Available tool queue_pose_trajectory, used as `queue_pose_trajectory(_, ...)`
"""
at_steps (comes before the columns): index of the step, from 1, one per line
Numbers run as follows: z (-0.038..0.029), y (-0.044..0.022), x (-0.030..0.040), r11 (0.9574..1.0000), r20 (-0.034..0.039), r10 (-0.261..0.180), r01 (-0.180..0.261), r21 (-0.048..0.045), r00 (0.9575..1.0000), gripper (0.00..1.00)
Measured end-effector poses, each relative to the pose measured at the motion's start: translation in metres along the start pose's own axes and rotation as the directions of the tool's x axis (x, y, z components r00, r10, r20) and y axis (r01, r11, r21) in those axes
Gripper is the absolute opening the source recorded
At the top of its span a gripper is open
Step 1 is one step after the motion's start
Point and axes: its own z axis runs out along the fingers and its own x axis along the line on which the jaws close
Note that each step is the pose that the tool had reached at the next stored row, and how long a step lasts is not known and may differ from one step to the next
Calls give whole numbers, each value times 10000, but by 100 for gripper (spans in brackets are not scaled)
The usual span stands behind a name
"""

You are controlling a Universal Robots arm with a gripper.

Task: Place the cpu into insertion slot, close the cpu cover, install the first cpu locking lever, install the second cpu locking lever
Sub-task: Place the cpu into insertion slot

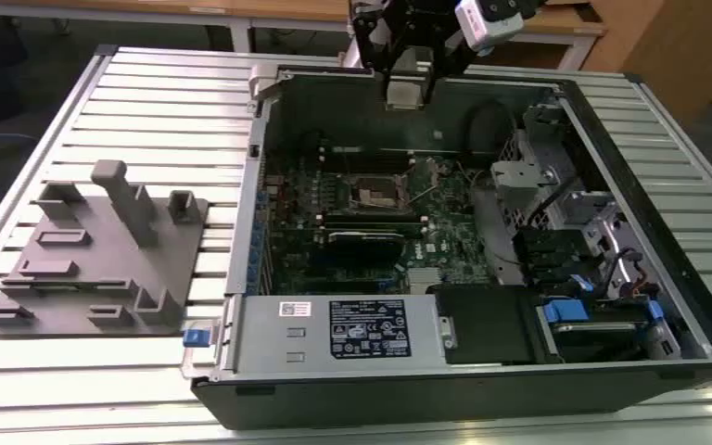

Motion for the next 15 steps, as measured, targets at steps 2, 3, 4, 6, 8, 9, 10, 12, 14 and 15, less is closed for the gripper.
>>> queue_pose_trajectory(2,0,0,0,10000,0,0,0,0,10000,54)
queue_pose_trajectory(3,0,0,0,10000,0,0,0,1,10000,54)
queue_pose_trajectory(4,0,0,0,10000,0,0,0,0,10000,54)
queue_pose_trajectory(6,0,0,0,10000,0,0,0,0,10000,54)
queue_pose_trajectory(8,6,0,0,10000,0,0,0,-1,10000,54)
queue_pose_trajectory(9,11,-1,0,10000,0,0,0,1,10000,54)
queue_pose_trajectory(10,15,-1,-1,10000,-1,-1,1,11,10000,54)
queue_pose_trajectory(12,28,-2,-1,10000,1,-1,1,28,10000,54)
queue_pose_trajectory(14,44,-4,-1,10000,0,1,-1,52,10000,54)
queue_pose_trajectory(15,55,-5,-1,10000,2,0,0,57,10000,54)
